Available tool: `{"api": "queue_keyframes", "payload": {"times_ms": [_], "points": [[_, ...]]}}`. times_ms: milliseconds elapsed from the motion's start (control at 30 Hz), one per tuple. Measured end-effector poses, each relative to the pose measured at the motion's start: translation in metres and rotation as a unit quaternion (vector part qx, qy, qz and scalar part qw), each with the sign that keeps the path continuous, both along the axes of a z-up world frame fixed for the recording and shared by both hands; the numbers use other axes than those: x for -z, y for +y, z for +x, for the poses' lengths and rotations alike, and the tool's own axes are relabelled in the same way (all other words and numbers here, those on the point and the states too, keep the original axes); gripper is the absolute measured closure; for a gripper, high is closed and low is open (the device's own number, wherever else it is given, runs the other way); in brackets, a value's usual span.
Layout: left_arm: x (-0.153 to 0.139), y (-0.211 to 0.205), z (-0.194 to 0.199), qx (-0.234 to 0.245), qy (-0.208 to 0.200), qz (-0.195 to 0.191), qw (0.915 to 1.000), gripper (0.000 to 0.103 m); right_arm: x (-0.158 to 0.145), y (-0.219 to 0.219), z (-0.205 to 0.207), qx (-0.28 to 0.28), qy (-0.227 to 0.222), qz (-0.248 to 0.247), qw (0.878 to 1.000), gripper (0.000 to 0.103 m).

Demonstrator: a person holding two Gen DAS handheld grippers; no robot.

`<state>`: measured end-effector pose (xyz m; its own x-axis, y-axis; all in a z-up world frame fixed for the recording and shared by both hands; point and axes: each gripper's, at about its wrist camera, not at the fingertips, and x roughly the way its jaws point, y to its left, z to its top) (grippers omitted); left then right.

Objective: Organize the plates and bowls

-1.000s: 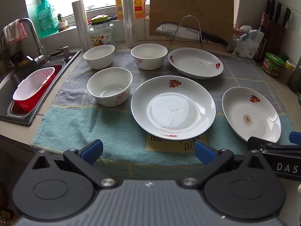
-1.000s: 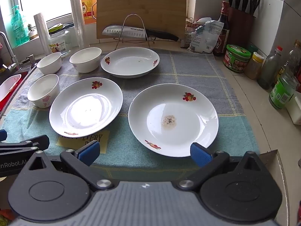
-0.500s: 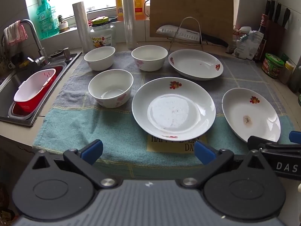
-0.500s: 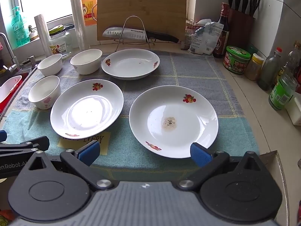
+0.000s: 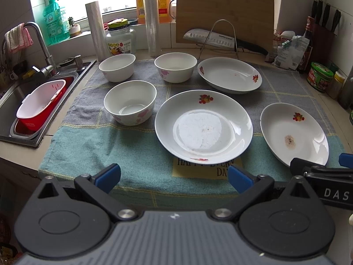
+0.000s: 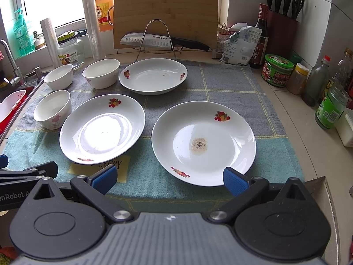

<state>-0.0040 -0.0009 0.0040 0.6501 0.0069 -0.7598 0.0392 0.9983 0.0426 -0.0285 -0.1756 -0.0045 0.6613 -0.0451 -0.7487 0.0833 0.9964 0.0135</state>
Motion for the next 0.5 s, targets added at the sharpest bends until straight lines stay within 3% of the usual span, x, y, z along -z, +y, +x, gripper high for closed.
{"api": "queue_keyframes", "payload": {"times_ms": [500], "points": [[0.0007,-0.0007,-0.0006,-0.001,0.002,-0.002,1.0,0.001,-0.0009,-0.0029,-0.0003,0.002,-0.002,0.002,1.0,0.0]]}}
